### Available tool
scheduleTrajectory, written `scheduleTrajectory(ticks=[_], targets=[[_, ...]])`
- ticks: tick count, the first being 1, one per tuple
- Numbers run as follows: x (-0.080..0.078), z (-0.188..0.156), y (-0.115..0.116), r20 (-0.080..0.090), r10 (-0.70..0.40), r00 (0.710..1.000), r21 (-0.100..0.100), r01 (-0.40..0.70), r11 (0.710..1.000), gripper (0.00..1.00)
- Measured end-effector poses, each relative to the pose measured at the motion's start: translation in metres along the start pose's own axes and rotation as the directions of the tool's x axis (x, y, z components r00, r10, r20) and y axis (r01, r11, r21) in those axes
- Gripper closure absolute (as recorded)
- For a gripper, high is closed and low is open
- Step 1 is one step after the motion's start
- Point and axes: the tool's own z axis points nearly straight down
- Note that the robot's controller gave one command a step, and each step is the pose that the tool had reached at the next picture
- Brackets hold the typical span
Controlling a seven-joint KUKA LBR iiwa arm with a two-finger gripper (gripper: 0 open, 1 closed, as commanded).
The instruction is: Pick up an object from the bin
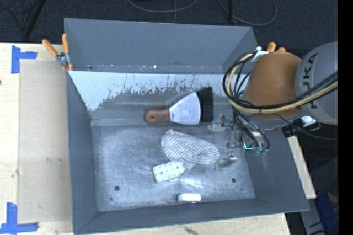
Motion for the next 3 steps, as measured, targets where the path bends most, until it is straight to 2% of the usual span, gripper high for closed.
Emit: scheduleTrajectory(ticks=[1, 2, 3], targets=[[-0.002, -0.004, 0.000, 0.007, -0.001, 1.000, 0.001, 0.001, 1.000, 0.00], [-0.044, 0.055, 0.049, 0.003, -0.006, 1.000, 0.000, 0.006, 1.000, 1.00], [-0.044, 0.055, 0.049, 0.003, -0.006, 1.000, 0.000, 0.006, 1.000, 1.00]])
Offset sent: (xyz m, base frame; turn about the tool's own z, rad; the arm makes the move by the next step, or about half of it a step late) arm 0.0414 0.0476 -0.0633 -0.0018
